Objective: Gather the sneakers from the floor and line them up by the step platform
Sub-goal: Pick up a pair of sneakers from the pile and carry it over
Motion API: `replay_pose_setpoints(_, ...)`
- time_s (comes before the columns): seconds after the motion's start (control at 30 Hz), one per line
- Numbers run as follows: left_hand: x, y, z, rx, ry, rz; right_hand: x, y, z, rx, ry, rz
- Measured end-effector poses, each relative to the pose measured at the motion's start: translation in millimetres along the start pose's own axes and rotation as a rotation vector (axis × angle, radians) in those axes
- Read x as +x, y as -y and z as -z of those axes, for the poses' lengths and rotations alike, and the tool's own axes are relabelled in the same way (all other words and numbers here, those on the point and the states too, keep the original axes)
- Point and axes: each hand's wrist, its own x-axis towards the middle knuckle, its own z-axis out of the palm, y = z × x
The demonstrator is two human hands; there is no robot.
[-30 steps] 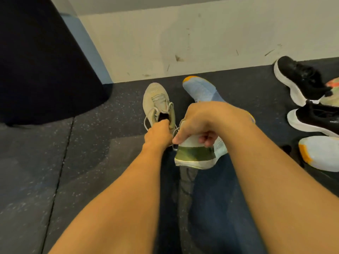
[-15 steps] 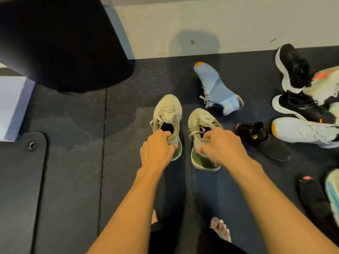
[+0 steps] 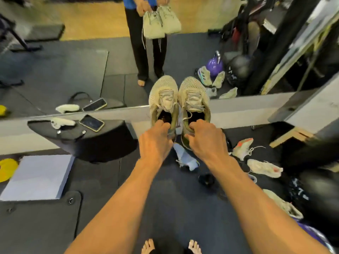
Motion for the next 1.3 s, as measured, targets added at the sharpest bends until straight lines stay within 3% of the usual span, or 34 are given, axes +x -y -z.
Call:
replay_pose_setpoints(0.27, 34, -83, 188, 0.012, -0.429, -0.362, -20, 34, 192, -0.083, -0.477, 0.071)
replay_pose_setpoints(0.4, 39, -104, 236, -0.076, -0.591, -0.554, -45, 43, 243, -0.153, -0.567, 0.042)
replay_pose_setpoints(0.6, 42, -148, 279, -0.100, -0.607, -0.770, -88, 60, 294, -0.270, -0.736, -0.088)
replay_pose_setpoints(0.73, 27, -193, 288, -0.294, -0.591, -0.939, -131, 56, 321, -0.375, -0.853, -0.209)
replay_pose_setpoints(0.8, 12, -221, 294, -0.420, -0.539, -1.005, -160, 47, 335, -0.407, -0.870, -0.306)
replay_pose_setpoints(0.93, -20, -280, 303, -0.608, -0.241, -1.047, -229, 21, 362, -0.373, -0.836, -0.493)
replay_pose_setpoints(1.13, -93, -378, 305, -1.024, 0.496, -0.969, -360, -14, 389, -0.042, -0.917, -0.689)
replay_pose_setpoints(1.2, -132, -410, 297, -0.994, 0.557, -0.993, -404, -27, 393, -0.064, -0.891, -0.765)
replay_pose_setpoints(1.3, -212, -458, 284, -0.824, 0.509, -1.116, -474, -46, 400, -0.184, -0.807, -0.910)
